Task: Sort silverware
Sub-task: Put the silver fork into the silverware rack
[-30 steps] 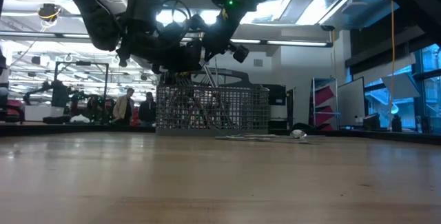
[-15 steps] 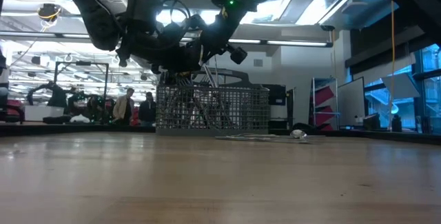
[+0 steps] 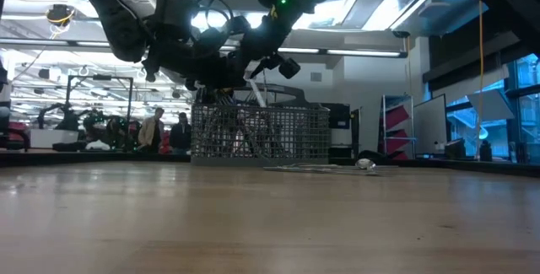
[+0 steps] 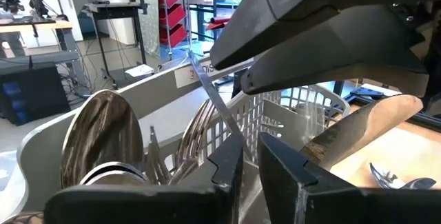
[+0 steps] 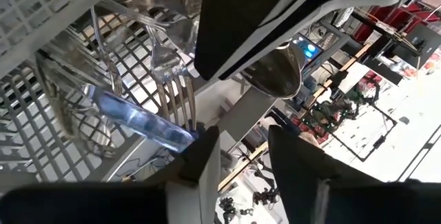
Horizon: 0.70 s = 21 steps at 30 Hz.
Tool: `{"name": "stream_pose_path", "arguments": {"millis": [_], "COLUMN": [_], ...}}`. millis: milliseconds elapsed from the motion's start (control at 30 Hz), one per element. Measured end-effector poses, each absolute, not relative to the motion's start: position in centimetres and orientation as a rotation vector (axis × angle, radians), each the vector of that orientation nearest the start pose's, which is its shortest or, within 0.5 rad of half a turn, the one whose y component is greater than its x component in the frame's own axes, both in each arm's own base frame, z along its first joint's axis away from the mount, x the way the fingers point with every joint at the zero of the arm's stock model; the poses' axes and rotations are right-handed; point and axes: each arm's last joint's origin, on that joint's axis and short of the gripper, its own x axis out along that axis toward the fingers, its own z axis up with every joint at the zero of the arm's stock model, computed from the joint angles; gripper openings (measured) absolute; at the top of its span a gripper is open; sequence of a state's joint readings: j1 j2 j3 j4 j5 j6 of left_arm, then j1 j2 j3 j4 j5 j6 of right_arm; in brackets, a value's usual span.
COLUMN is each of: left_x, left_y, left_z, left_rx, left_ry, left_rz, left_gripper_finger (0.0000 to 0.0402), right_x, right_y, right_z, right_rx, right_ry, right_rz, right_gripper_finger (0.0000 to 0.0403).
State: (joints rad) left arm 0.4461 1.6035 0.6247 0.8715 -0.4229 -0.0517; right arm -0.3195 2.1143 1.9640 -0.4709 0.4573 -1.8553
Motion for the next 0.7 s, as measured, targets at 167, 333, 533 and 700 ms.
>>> {"name": "stream_pose_path", "arguments": {"millis": [167, 333, 533, 700], "left_x": [27.3, 27.3, 27.4, 27.4], "left_y": [14.4, 14.4, 14.4, 14.4], "left_z": [18.8, 18.9, 19.0, 19.0], "left_rx": [-0.050, -0.031, -0.025, -0.025], "left_ry": [0.082, 0.074, 0.058, 0.057], "left_rz": [0.870, 0.869, 0.869, 0.869], "left_gripper_finger": [0.0040, 0.0040, 0.0040, 0.0040], "right_x": [45.5, 45.5, 45.5, 44.4], "right_y": [-16.5, -16.6, -16.9, -16.6], "right_z": [29.8, 30.0, 31.1, 33.5], "right_rx": [-1.729, -1.732, -1.646, -1.515], "right_ry": [1.151, 1.185, 1.204, 1.143], "right_rz": [0.049, -0.005, -0.221, -0.374], "right_gripper_finger": [0.0119, 0.0108, 0.0098, 0.0095]}}
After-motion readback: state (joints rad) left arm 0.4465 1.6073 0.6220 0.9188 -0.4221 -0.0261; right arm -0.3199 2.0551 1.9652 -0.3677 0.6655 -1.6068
